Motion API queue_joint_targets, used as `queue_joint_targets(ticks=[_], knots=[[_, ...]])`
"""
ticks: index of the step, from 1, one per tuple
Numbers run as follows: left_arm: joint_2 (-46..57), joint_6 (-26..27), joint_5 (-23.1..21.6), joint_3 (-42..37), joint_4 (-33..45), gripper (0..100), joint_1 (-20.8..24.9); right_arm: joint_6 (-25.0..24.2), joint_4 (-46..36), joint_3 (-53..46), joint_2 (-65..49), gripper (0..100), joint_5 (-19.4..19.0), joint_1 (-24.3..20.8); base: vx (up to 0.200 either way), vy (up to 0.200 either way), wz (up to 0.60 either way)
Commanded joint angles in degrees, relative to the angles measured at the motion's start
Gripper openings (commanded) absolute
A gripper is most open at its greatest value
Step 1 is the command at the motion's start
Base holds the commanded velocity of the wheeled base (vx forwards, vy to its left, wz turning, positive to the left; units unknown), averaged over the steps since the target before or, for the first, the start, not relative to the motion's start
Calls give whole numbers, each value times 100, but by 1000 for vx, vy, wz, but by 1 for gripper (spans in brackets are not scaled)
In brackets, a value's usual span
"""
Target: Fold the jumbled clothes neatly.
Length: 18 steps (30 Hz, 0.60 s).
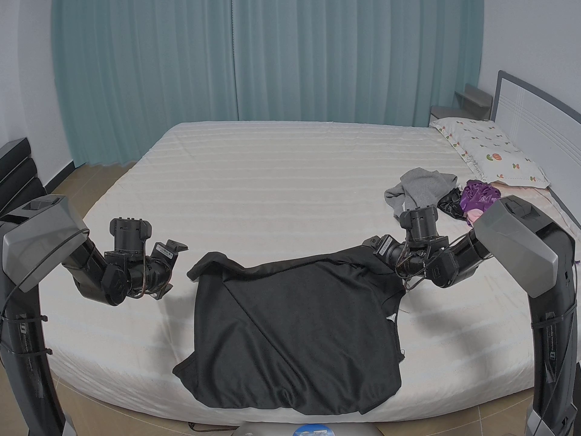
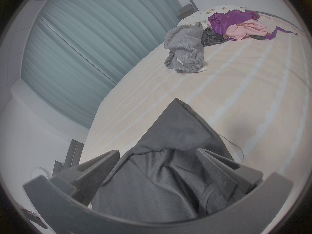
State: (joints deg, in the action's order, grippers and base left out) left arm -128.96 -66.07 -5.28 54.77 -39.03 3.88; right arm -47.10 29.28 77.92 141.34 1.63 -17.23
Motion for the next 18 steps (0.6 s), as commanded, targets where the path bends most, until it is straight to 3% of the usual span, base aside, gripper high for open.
queue_joint_targets(ticks=[1, 13, 18], knots=[[-85, -11, 9, -54, -8, 100, -1, 35, -160, 311, 192, 100, 21, -9, 0, 0, 0], [-32, 7, 9, -292, -25, 100, -1, 887, -423, 522, 482, 100, 92, -18, 0, 0, 0], [-23, 7, 9, -327, -25, 100, -1, 1335, -415, 812, 904, 100, 338, -44, 0, 0, 0]])
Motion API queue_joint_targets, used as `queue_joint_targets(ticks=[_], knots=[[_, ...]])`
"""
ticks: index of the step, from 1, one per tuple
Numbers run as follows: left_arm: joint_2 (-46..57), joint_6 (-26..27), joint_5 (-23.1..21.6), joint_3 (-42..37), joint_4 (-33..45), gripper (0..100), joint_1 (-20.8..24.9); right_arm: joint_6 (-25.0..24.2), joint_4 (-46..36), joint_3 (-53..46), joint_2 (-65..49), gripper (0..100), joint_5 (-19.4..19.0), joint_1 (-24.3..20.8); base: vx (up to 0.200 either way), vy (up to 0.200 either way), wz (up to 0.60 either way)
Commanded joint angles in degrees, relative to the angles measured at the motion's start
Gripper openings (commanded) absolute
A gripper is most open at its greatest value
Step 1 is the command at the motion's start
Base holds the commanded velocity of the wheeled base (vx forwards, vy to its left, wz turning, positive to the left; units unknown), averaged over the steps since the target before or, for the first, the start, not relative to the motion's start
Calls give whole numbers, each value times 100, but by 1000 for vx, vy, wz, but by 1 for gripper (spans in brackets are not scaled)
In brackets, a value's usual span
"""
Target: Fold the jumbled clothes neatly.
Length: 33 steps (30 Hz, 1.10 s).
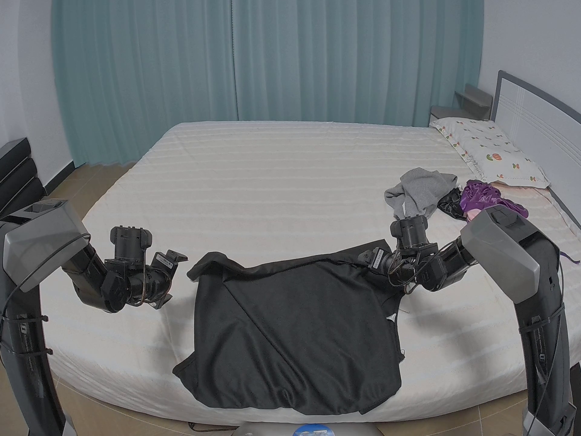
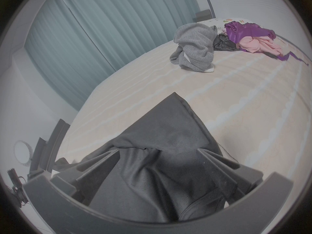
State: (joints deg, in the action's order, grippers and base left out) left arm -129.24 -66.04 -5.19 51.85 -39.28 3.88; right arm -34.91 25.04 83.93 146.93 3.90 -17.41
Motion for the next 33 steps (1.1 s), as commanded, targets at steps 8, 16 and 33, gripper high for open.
queue_joint_targets(ticks=[8, 16, 33], knots=[[5, 3, 1, -43, -1, 100, -1, 134, 19, 906, 828, 0, 392, -52, 0, 0, 0], [5, 3, 10, -43, -1, 100, -1, 72, 98, 1284, 872, 0, 436, -17, 0, 0, 0], [-31, 21, 18, -192, -396, 100, 34, 248, 1038, 3066, 1997, 0, 1078, 71, 0, 0, 0]])
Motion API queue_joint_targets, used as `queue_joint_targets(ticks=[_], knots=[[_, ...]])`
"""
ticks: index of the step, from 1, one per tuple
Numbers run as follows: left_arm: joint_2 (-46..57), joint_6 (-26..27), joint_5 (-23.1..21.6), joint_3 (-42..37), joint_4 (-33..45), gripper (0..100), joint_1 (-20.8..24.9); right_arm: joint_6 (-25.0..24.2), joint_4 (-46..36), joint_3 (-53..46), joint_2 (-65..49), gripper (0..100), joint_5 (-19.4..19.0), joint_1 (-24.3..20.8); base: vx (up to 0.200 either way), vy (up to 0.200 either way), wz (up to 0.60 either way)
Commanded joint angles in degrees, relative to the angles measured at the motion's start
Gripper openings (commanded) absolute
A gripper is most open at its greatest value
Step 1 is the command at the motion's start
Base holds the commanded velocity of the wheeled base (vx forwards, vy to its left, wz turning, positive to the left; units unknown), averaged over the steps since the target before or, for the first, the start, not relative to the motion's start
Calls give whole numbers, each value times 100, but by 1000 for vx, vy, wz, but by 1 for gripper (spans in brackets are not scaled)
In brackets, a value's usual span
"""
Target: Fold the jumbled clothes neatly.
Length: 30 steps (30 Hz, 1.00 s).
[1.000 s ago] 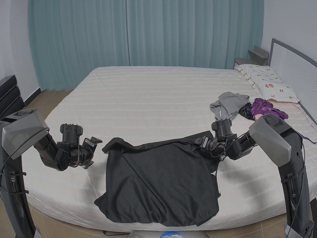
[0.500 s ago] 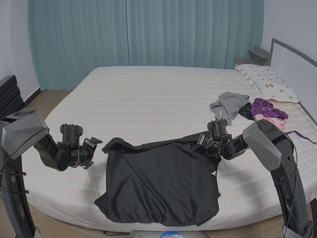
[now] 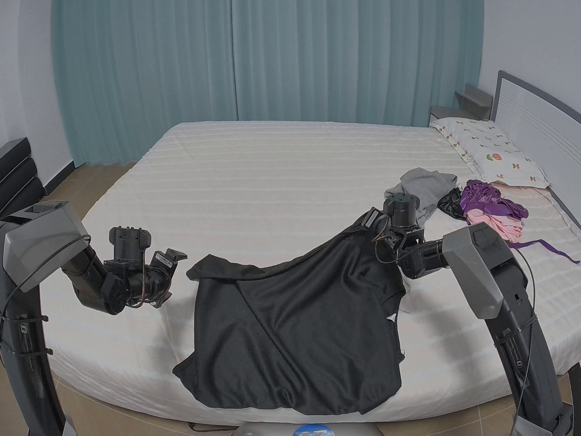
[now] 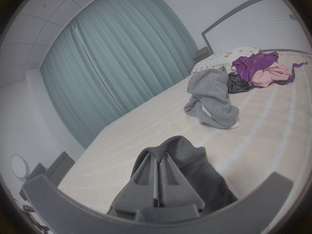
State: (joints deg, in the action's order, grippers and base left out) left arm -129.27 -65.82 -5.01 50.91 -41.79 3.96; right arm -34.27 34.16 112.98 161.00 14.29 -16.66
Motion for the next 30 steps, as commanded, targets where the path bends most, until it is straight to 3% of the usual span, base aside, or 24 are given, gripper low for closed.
queue_joint_targets(ticks=[1, 5, 6, 10, 13, 17, 22, 30], knots=[[-28, 7, 0, -107, -145, 100, 26, 192, 126, 161, 599, 0, 39, -3, 0, 0, 0], [-37, 7, 0, -107, -163, 100, 26, 342, 267, 161, 669, 0, 30, 5, 0, 0, 0], [-37, 7, 0, -107, -163, 100, 26, 333, 267, 161, 652, 100, 21, 5, 0, 0, 0], [-55, 7, 0, -90, -207, 100, 34, 324, 214, 161, 511, 100, 101, -3, 0, 0, 0], [-72, 34, 62, -20, -286, 100, 52, 289, 258, -620, 45, 100, 65, 5, 0, 0, 0], [-292, 482, 413, 218, -286, 100, 184, -1, 355, -1727, -719, 100, -110, 5, 0, 0, 0], [-986, 1132, 905, 1018, -154, 100, 325, -379, 627, -3098, -1686, 100, -603, 102, 0, 0, 0], [-1267, 1519, 923, 1730, 523, 100, 386, -651, 654, -3792, -2055, 100, -849, 471, 0, 0, 0]])
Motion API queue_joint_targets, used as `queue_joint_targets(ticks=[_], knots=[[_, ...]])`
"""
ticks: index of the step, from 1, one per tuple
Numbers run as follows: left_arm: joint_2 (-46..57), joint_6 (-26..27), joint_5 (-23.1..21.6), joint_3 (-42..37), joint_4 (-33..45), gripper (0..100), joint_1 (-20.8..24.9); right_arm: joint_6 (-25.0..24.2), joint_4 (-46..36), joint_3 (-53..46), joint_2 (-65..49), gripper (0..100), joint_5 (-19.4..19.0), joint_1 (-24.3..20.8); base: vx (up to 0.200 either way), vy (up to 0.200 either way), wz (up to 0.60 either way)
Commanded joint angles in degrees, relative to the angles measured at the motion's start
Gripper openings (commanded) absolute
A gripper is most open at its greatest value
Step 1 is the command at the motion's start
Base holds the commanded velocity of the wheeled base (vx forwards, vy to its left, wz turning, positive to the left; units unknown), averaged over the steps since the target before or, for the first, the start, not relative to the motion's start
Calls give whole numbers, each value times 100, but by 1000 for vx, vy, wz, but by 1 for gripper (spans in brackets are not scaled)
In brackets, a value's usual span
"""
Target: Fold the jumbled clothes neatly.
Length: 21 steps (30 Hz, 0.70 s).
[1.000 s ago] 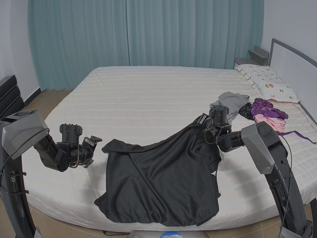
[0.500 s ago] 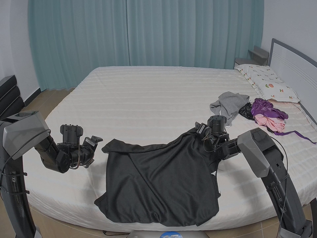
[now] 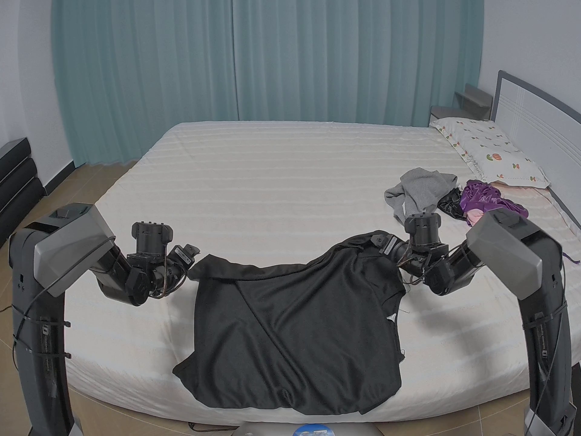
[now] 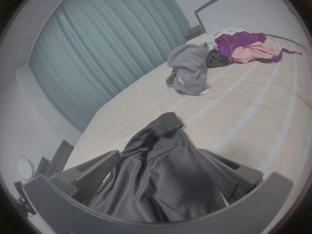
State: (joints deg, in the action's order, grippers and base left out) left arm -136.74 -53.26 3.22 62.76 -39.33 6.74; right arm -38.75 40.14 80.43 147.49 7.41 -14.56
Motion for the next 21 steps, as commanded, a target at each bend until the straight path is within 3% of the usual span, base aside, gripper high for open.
queue_joint_targets(ticks=[1, 6, 12, 13, 21], knots=[[-590, 431, 100, 615, 338, 100, 143, -343, 55, -590, -704, 100, -161, 322, 0, 0, 0], [-828, 808, 109, 808, 408, 100, 301, -546, 64, -810, -704, 100, -205, 375, 0, 0, 0], [-1109, 835, 109, 1371, 619, 100, 345, -581, 64, -915, -722, 100, -205, 366, 0, 0, 0], [-1135, 826, 118, 1538, 672, 0, 345, -581, 73, -951, -731, 100, -205, 357, 0, 0, 0], [-1355, 808, 838, 2496, 646, 0, 214, -572, 257, -1214, -748, 100, -372, 322, 0, 0, 0]])
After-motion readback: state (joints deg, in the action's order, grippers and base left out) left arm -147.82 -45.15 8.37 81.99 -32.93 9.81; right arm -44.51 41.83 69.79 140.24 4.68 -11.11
